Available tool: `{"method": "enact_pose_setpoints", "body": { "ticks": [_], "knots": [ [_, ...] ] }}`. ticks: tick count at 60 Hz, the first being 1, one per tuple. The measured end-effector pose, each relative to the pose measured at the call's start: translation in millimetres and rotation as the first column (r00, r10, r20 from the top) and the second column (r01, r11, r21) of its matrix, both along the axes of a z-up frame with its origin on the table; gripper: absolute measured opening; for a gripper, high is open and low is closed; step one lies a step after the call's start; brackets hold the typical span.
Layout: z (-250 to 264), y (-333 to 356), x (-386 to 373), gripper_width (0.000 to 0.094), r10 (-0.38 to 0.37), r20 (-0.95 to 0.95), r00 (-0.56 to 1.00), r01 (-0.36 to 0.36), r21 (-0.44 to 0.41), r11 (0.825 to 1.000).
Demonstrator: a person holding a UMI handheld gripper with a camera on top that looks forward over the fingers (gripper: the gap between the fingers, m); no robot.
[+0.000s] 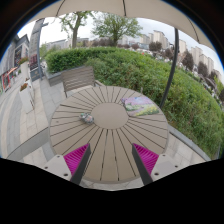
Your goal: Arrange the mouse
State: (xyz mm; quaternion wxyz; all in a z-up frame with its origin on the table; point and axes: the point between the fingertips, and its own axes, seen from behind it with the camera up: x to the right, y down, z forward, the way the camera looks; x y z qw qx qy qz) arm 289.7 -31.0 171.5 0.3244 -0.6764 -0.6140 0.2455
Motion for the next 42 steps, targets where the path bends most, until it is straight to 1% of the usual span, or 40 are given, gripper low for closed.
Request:
{"method": "enact_pose_setpoints", "body": {
  "ticks": [7, 14, 18, 24, 35, 36, 42],
  "knots": [
    [-7, -15, -3, 0.0854, 0.015, 0.001, 1.000, -0.015, -0.005, 1.000],
    [-13, -31, -15, 0.0855, 0.048, -0.011, 0.999, -0.048, 0.005, 0.999],
    [-13, -47, -8, 0.0855, 0.071, -0.019, 0.997, -0.071, -0.006, 0.997],
    [-17, -68, -21, 0.0851, 0.099, -0.045, 0.994, -0.100, -0.019, 0.995],
    [-49, -85, -65, 0.0854, 0.116, -0.070, 0.991, -0.118, -0.029, 0.993],
    [-49, -86, -59, 0.0852, 0.116, -0.075, 0.990, -0.119, -0.027, 0.993],
    [-76, -84, -101, 0.0854, 0.117, -0.097, 0.988, -0.120, -0.022, 0.993]
  ]
}}
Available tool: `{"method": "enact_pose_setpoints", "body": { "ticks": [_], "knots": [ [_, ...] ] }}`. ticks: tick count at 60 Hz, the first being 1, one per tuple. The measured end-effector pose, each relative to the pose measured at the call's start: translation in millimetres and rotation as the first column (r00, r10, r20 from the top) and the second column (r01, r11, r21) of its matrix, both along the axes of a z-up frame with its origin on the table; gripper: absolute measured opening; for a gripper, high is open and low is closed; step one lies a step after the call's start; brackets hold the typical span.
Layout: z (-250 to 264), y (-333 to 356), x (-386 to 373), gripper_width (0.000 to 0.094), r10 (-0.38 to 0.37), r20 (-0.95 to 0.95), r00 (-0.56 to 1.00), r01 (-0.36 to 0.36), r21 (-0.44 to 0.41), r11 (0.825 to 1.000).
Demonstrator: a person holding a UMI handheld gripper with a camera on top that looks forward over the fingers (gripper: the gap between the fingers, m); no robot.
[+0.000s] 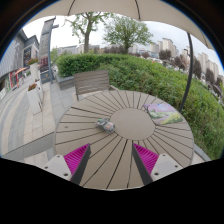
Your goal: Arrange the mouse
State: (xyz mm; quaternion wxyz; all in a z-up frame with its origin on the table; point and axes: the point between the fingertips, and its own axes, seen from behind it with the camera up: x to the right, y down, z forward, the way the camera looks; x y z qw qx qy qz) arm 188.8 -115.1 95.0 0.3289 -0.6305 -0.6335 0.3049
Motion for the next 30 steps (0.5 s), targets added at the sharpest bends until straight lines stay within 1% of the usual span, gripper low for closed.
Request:
{"method": "enact_pose_setpoints", "body": {
  "ticks": [17, 25, 30],
  "knots": [
    [-60, -1, -96, 0.0855, -0.010, -0.063, 0.998, 0.009, -0.016, 1.000],
    [-82, -9, -129, 0.0853, 0.008, -0.070, 0.998, -0.010, -0.025, 1.000],
    [-93, -7, -148, 0.0852, 0.007, -0.075, 0.997, -0.008, -0.017, 1.000]
  ]
}}
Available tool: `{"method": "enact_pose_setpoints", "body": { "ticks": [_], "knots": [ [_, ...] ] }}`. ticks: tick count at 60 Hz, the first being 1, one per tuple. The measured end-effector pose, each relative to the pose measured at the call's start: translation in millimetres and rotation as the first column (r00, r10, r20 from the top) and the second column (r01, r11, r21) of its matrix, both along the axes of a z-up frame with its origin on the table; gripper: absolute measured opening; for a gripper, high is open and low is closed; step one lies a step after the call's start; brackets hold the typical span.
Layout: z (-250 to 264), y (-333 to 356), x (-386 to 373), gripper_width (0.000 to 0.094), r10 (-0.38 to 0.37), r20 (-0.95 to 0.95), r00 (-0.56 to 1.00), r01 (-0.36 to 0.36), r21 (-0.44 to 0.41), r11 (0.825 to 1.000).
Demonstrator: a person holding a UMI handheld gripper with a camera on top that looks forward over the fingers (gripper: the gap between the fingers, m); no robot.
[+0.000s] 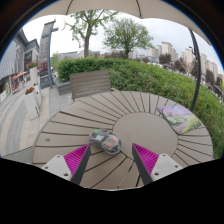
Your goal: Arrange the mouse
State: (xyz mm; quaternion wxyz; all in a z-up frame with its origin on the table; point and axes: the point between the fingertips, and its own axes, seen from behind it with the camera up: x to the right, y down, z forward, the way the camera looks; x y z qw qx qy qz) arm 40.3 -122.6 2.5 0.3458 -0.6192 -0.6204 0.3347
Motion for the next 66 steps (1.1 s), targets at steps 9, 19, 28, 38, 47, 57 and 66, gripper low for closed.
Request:
{"method": "enact_pose_setpoints", "body": {
  "ticks": [9, 19, 28, 38, 47, 57, 66],
  "knots": [
    [-14, 5, -32, 0.0856, -0.004, 0.018, 1.000, 0.003, 0.012, 1.000],
    [-18, 19, -66, 0.0848, -0.056, 0.035, 0.998, 0.056, 0.007, 0.998],
    [-20, 24, -83, 0.0775, -0.077, 0.049, 0.996, 0.077, -0.005, 0.997],
    [-21, 21, -81, 0.0440, -0.053, 0.068, 0.996, 0.050, 0.041, 0.998],
    [10, 15, -75, 0.0386, -0.001, 0.071, 0.998, 0.001, 0.000, 1.000],
    [110, 67, -98, 0.0385, -0.012, -0.021, 1.000, 0.011, -0.046, 0.999],
    [153, 188, -146, 0.0385, -0.087, -0.059, 0.994, 0.087, -0.001, 0.996]
  ]
}}
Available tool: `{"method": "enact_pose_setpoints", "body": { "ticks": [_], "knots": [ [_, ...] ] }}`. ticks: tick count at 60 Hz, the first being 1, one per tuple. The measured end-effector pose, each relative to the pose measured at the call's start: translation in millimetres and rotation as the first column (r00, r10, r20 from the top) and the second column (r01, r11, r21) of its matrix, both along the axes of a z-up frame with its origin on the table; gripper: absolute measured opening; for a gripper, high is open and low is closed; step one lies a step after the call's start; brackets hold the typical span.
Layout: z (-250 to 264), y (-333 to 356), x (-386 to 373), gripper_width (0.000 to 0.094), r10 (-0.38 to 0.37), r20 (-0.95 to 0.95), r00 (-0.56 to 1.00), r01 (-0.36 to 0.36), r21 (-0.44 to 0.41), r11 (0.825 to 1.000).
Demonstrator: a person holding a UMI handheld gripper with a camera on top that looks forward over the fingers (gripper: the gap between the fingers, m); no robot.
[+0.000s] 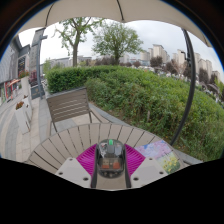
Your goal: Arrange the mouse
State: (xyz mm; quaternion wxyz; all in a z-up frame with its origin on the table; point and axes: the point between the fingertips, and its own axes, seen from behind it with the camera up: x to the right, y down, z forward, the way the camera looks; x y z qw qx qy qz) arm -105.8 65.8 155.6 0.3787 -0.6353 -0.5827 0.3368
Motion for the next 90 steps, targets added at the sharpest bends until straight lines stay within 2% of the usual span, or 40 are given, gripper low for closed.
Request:
{"method": "enact_pose_setpoints", "body": {
  "ticks": [5, 11, 20, 25, 28, 30, 33, 34, 41, 45, 51, 57, 71, 90],
  "knots": [
    [-18, 74, -22, 0.0385, -0.062, 0.034, 0.997, 0.061, 0.039, 0.997],
    [-77, 140, -38, 0.0384, -0.106, 0.113, 0.988, 0.103, 0.028, 0.994],
    [-159, 180, -42, 0.0391, -0.093, 0.217, 0.972, 0.093, 0.012, 0.996],
    [-170, 184, -35, 0.0429, -0.067, 0.214, 0.975, 0.064, 0.021, 0.998],
    [-174, 187, -36, 0.0488, -0.074, 0.224, 0.972, 0.068, 0.032, 0.997],
    [-171, 189, -31, 0.0578, -0.087, 0.231, 0.969, 0.081, 0.036, 0.996],
    [-158, 192, -23, 0.0814, -0.104, 0.233, 0.967, 0.098, 0.039, 0.994],
    [-151, 190, -20, 0.0861, -0.104, 0.230, 0.968, 0.098, 0.035, 0.995],
    [-101, 158, 13, 0.0846, -0.072, 0.232, 0.970, 0.081, -0.028, 0.996],
    [-58, 143, 59, 0.0850, -0.057, 0.251, 0.966, 0.072, -0.051, 0.996],
    [-4, 116, 121, 0.0849, -0.043, 0.265, 0.963, 0.058, -0.049, 0.997],
    [25, 96, 176, 0.0850, -0.031, 0.273, 0.962, 0.043, -0.037, 0.998],
    [43, 70, 257, 0.0845, -0.014, 0.289, 0.957, 0.019, -0.018, 1.000],
    [48, 71, 261, 0.0845, -0.017, 0.261, 0.965, 0.017, 0.002, 1.000]
  ]
}}
